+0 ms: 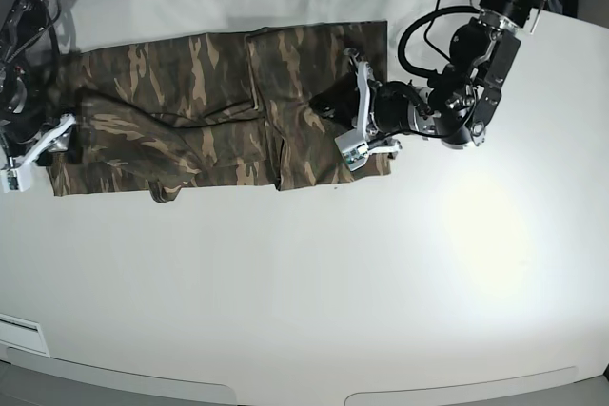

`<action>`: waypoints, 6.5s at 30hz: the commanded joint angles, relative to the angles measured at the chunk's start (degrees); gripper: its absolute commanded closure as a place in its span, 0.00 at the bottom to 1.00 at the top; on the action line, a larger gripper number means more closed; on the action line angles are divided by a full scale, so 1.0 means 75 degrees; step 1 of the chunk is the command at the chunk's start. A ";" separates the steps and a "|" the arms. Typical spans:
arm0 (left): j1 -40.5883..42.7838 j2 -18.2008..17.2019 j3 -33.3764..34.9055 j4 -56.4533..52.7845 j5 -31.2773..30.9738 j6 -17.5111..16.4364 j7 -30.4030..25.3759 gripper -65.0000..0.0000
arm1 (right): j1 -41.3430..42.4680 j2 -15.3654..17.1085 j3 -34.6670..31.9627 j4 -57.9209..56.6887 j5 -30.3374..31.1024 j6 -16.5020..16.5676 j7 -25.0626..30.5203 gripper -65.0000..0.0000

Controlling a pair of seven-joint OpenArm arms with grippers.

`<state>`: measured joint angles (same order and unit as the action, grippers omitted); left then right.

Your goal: Fold the T-shirt properly

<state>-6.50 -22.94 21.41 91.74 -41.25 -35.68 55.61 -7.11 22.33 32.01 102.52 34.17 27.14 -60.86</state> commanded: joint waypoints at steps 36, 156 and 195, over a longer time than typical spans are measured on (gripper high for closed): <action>-0.0050 -0.1789 -0.0029 -0.0055 0.0557 0.0195 0.0242 1.00 | 0.0475 0.0600 0.0731 -0.3672 0.0460 0.0490 0.1087 0.37; -0.1040 -0.1772 -0.1714 -0.0047 -0.2194 0.0300 0.1218 0.94 | 0.0970 -0.1979 -0.3605 0.1411 0.4237 0.1715 -0.2521 1.00; 0.0291 0.0839 0.0560 0.1107 -0.1373 -0.0576 0.1725 1.00 | 0.3421 -0.0379 -0.5205 -0.2736 0.0079 0.1715 0.1515 1.00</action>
<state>-3.75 -16.56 25.80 99.46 -50.68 -39.51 69.21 17.19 18.96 -7.25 81.49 34.50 39.72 -50.33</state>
